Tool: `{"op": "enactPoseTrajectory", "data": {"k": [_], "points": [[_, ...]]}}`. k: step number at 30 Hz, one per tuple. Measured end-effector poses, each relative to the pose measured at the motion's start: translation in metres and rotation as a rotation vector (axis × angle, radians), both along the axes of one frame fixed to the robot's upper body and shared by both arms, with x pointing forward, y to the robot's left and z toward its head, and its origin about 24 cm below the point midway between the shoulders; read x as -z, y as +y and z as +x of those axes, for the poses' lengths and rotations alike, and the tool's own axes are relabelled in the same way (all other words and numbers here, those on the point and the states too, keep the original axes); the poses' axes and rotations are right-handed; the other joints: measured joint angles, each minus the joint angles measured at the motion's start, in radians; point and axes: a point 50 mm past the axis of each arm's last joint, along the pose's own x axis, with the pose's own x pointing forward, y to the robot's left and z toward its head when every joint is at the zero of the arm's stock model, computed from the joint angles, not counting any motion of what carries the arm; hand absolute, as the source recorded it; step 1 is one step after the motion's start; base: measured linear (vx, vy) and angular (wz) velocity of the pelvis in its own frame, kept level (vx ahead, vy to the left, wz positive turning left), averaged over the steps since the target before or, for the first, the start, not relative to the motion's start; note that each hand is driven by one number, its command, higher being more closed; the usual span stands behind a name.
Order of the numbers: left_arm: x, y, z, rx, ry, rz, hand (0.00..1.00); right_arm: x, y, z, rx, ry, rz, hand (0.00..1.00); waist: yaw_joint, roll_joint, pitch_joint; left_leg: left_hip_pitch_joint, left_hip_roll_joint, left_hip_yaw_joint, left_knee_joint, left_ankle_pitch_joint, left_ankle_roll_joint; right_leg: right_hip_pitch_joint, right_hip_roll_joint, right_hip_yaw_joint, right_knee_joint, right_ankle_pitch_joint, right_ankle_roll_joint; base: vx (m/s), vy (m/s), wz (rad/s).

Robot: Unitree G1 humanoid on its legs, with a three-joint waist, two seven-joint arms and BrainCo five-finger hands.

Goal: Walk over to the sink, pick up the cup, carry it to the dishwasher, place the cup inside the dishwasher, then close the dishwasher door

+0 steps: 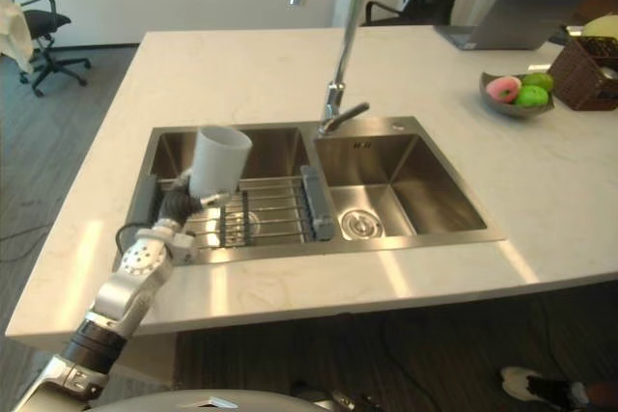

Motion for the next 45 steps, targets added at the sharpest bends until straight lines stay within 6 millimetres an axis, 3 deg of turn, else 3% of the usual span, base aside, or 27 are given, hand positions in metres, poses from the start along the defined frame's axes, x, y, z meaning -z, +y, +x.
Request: {"op": "enactPoseTrajectory", "data": {"k": [5,10,21,22,28,34,38,41,43,44,45], "points": [[-0.037,0.012,-0.018,-0.105,-0.219,-0.247,1.0,0.001,0.006,-0.014,0.054,0.0,-0.006,0.0,0.044,-0.021,-0.016,-0.01,0.0,-0.003,0.012,-0.004,0.001,0.004,-0.005,-0.004,0.0,-0.002,0.002,-0.02,-0.025,0.03],[-0.052,0.024,-0.037,-0.211,-0.368,-0.362,1.0,0.002,0.011,-0.023,0.078,0.0,-0.036,0.0,0.068,-0.033,-0.036,-0.017,0.0,-0.009,0.019,-0.007,0.003,0.006,-0.008,-0.012,0.001,-0.003,0.004,-0.06,-0.037,0.04],[-0.078,0.034,-0.059,-0.367,-0.586,-0.287,1.0,-0.001,0.009,-0.029,0.1,-0.004,-0.101,0.0,0.086,-0.029,-0.058,-0.032,0.001,-0.031,0.033,-0.008,0.004,0.014,-0.011,-0.035,-0.005,-0.003,0.005,-0.03,-0.035,0.07],[-0.08,0.033,-0.062,-0.412,-0.612,-0.289,1.0,-0.001,0.011,-0.03,0.101,-0.018,-0.101,0.0,0.107,-0.035,-0.061,-0.035,0.001,-0.033,0.032,-0.009,0.004,0.015,-0.011,-0.038,-0.009,-0.003,0.005,0.0,0.0,0.0],[-0.081,0.032,-0.063,-0.409,-0.619,-0.295,1.0,-0.001,0.012,-0.028,0.093,-0.025,-0.099,0.0,0.104,-0.036,-0.06,-0.035,0.007,-0.016,0.054,-0.021,0.0,-0.005,0.0,-0.018,-0.009,0.0,0.003,0.0,-0.004,-0.11],[-0.077,0.02,-0.061,-0.414,-0.602,-0.218,1.0,-0.001,0.013,-0.037,0.136,-0.019,-0.083,0.0,0.075,-0.042,-0.063,-0.066,0.019,-0.041,0.074,-0.028,-0.006,-0.002,-0.004,-0.064,-0.025,0.0,-0.001,0.0,-0.042,0.13],[-0.059,0.021,-0.058,-0.466,-0.501,-0.102,1.0,-0.001,0.012,-0.041,0.143,-0.025,-0.078,0.0,0.079,-0.032,-0.059,-0.098,0.022,-0.078,0.102,-0.024,-0.01,0.023,-0.012,-0.148,-0.015,-0.016,-0.001,0.01,-0.039,0.42],[-0.042,0.024,-0.059,-0.484,-0.402,-0.034,1.0,0.001,0.013,-0.033,0.126,-0.029,-0.05,0.0,0.093,-0.043,-0.013,-0.199,-0.004,-0.164,0.192,0.005,-0.017,0.019,-0.044,-0.289,0.083,-0.083,-0.003,-0.09,-0.053,1.63],[-0.035,0.031,-0.066,-0.545,-0.367,-0.015,1.0,0.001,0.003,-0.025,0.106,-0.038,-0.067,0.0,0.146,-0.022,0.022,-0.306,-0.023,-0.228,0.223,0.051,-0.06,-0.009,-0.055,-0.415,0.144,-0.128,-0.028,-0.2,-0.069,1.89],[-0.034,0.035,-0.067,-0.563,-0.367,-0.009,1.0,0.001,0.001,-0.022,0.103,-0.039,-0.065,0.0,0.15,-0.026,0.028,-0.335,-0.027,-0.219,0.206,0.08,-0.089,-0.021,-0.063,-0.442,0.151,-0.134,-0.033,-0.21,-0.009,2.0],[-0.036,0.042,-0.068,-0.592,-0.376,0.005,1.0,0.002,0.001,-0.017,0.127,-0.038,-0.047,0.0,0.169,-0.041,0.055,-0.338,-0.014,-0.082,0.188,0.1,-0.031,-0.034,-0.101,-0.541,0.154,-0.128,-0.037,-0.19,0.022,2.02]]}}
